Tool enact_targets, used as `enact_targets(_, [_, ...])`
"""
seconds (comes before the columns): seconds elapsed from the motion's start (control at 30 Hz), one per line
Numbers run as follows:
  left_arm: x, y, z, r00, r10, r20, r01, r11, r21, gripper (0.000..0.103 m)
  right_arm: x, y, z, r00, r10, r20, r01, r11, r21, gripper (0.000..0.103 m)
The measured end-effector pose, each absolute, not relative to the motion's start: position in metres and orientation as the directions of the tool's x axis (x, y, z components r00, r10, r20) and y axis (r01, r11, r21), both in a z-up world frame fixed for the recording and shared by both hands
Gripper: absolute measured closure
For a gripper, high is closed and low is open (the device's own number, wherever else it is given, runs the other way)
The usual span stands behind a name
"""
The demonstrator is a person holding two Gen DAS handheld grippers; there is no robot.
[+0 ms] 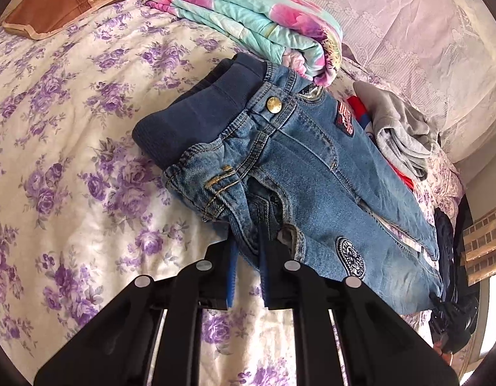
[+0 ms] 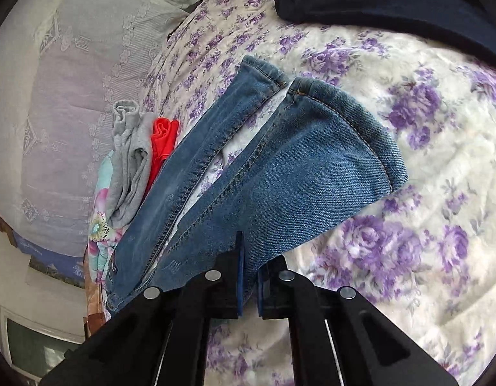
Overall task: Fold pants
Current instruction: 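Grasp the jeans waistband with the left tool while the right tool grasps the leg hems, then lift the jeans with both tools and flip them over, bringing the tools together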
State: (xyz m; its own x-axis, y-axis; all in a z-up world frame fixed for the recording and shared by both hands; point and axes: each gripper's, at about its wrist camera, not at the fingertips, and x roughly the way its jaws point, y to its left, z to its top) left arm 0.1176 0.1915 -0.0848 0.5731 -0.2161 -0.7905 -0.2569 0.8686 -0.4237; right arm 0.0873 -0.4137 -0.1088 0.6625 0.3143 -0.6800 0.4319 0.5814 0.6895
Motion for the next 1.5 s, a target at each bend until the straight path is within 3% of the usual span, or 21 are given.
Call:
enact_targets(0.23, [0.065,0.193,-0.064,0.614,-0.214,-0.76,-0.229,0.873,-0.431,0.094,0.038,-0.411,-0.071,0.684,0.28,-0.674,0.373,0.659,0.653,0.097])
enact_targets(0.37, [0.052,0.184,-0.072,0.585,-0.184,-0.79,-0.228,0.897,-0.378,0.094,0.021,-0.416,-0.094,0.64,0.273,-0.719,0.423,0.656,0.625,0.095])
enact_targets(0.4, [0.058,0.183,-0.08,0.564,-0.167,-0.809,-0.243,0.902,-0.356,0.093,0.022,-0.416,-0.107,0.614,0.273,-0.741,0.445,0.655,0.61,0.087])
enact_targets(0.5, [0.063,0.186,-0.094,0.536,-0.177,-0.825,-0.263,0.894,-0.363,0.092,0.021,-0.414,-0.124,0.603,0.269,-0.751,0.466,0.646,0.605,0.081])
enact_targets(0.53, [0.058,0.186,-0.087,0.553,-0.174,-0.815,-0.249,0.898,-0.362,0.091,0.02,-0.413,-0.12,0.595,0.272,-0.756,0.454,0.663,0.595,0.064])
enact_targets(0.6, [0.042,0.185,-0.067,0.58,-0.148,-0.801,-0.221,0.917,-0.331,0.089,0.015,-0.413,-0.105,0.599,0.251,-0.76,0.437,0.693,0.573,0.046])
enact_targets(0.67, [0.022,0.188,-0.038,0.637,-0.091,-0.765,-0.219,0.931,-0.293,0.086,0.003,-0.417,-0.084,0.609,0.134,-0.781,0.469,0.733,0.492,0.042])
enact_targets(0.7, [0.016,0.191,-0.024,0.656,-0.08,-0.75,-0.216,0.933,-0.288,0.08,-0.004,-0.419,-0.074,0.616,0.086,-0.783,0.479,0.748,0.459,0.037])
enact_targets(0.77, [0.014,0.194,0.002,0.678,-0.127,-0.724,-0.166,0.933,-0.319,0.072,-0.011,-0.428,-0.053,0.64,0.005,-0.768,0.499,0.757,0.421,0.032])
enact_targets(0.83, [0.034,0.189,0.022,0.672,-0.183,-0.717,-0.091,0.941,-0.325,0.068,0.004,-0.434,-0.032,0.667,0.02,-0.745,0.447,0.788,0.422,0.025])
enact_targets(0.9, [0.067,0.178,0.031,0.653,-0.165,-0.739,-0.066,0.96,-0.272,0.056,0.036,-0.438,-0.019,0.662,0.097,-0.743,0.38,0.811,0.445,0.025])
enact_targets(0.97, [0.113,0.164,0.029,0.622,-0.16,-0.766,-0.047,0.97,-0.241,0.046,0.08,-0.441,-0.017,0.633,0.191,-0.75,0.333,0.807,0.487,0.025])
enact_targets(1.03, [0.163,0.156,0.016,0.568,-0.221,-0.793,-0.014,0.96,-0.278,0.046,0.132,-0.444,-0.031,0.572,0.29,-0.767,0.31,0.79,0.529,0.025])
enact_targets(1.27, [0.268,0.142,-0.075,0.391,-0.153,-0.908,-0.101,0.973,-0.208,0.047,0.247,-0.457,-0.108,0.435,0.289,-0.853,0.463,0.741,0.487,0.03])
enact_targets(1.3, [0.271,0.141,-0.081,0.392,-0.147,-0.908,-0.098,0.975,-0.2,0.047,0.252,-0.46,-0.114,0.437,0.269,-0.858,0.476,0.74,0.475,0.044])
enact_targets(1.33, [0.271,0.14,-0.083,0.4,-0.137,-0.906,-0.09,0.978,-0.187,0.047,0.256,-0.462,-0.118,0.444,0.245,-0.862,0.482,0.746,0.46,0.076])
enact_targets(1.37, [0.269,0.138,-0.083,0.405,-0.124,-0.906,-0.08,0.982,-0.17,0.047,0.258,-0.464,-0.12,0.442,0.22,-0.869,0.484,0.757,0.438,0.088])
enact_targets(1.5, [0.263,0.133,-0.08,0.412,-0.096,-0.906,-0.063,0.989,-0.134,0.047,0.238,-0.466,-0.11,0.48,0.204,-0.853,0.478,0.755,0.449,0.093])
